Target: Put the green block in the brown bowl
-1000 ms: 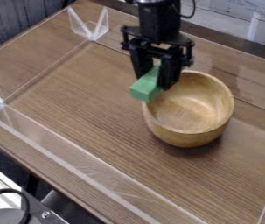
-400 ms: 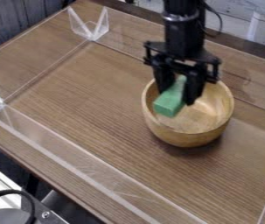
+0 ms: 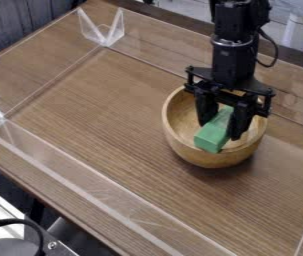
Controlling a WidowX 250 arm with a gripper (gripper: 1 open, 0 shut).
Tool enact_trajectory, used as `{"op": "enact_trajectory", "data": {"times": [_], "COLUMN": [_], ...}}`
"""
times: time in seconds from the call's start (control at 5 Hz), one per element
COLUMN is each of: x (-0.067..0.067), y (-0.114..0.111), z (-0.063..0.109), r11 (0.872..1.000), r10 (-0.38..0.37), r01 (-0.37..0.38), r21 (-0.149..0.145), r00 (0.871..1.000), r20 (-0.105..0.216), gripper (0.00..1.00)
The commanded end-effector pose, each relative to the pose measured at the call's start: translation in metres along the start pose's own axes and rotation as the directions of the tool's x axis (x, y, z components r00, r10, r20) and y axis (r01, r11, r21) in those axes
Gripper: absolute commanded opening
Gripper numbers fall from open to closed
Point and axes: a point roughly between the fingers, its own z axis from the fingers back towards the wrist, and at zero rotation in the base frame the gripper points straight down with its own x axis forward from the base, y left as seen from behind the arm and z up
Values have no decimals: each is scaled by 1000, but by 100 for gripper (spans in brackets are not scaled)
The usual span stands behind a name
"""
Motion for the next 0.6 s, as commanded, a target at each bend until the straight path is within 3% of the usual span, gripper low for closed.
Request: {"op": "enact_trajectory", "data": {"times": [0.0, 0.4], "x": [5, 7], "y": [-4, 9], "z": [17, 6], "r11": [1000, 1000], "r10": [1, -11], "r01": [-1, 12], "r21": [-2, -20], "r00": [999, 999], "r20": [38, 37], "gripper": [0, 0]}}
